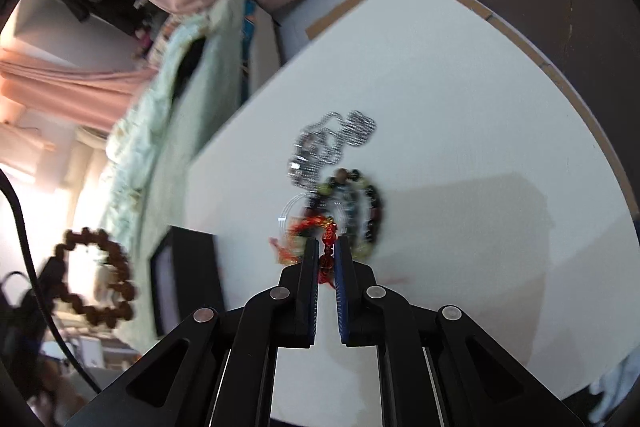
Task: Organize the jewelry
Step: 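Place the brown bead bracelet in the box with the left gripper while the right gripper grasps the red-string bracelet, then lower the red-string bracelet into the black box and open the right gripper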
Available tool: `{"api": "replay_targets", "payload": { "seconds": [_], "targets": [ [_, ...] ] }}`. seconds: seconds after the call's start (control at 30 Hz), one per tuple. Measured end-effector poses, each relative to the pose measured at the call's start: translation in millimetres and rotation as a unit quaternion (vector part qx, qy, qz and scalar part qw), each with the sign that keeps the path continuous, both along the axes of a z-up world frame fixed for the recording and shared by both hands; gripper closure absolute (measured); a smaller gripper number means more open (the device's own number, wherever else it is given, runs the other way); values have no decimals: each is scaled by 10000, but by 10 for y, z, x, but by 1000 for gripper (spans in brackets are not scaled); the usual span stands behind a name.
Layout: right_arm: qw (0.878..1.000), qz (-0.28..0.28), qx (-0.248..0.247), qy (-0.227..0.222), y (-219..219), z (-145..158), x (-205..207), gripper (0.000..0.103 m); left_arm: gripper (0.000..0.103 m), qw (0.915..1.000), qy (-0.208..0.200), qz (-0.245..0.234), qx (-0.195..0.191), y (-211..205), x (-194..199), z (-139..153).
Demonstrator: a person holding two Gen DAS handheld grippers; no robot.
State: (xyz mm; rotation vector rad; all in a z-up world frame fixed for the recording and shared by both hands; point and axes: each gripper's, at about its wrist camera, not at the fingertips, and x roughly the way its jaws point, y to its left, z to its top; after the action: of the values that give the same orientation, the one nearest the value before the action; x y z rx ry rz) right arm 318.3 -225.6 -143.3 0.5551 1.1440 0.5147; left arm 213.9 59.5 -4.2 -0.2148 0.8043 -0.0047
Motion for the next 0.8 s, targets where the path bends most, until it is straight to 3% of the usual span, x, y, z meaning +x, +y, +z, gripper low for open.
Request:
{"api": "replay_targets", "payload": {
  "seconds": [0.33, 0.5, 0.57, 0.63, 0.8],
  "targets": [
    [9952, 116, 578, -785, 125, 422, -273, 94, 83, 9997, 192, 158, -63, 294, -44, -218],
    [9911, 236, 814, -1029, 366, 567, -372, 94, 83, 9991, 183, 77, -382, 381, -18, -299],
    [9894, 320, 892, -1104, 499, 619, -414, 94, 67, 9977, 213, -28, -641, 401, -1, -316],
    [9877, 440, 928, -1179, 626, 662, -453, 94, 33, 9970, 254, 52, -727, 449, -3, -329],
    [9839, 666, 1084, -1253, 885, 707, -513, 94, 30, 9972, 30, 244, -713, 605, -151, -274]
  ]
}}
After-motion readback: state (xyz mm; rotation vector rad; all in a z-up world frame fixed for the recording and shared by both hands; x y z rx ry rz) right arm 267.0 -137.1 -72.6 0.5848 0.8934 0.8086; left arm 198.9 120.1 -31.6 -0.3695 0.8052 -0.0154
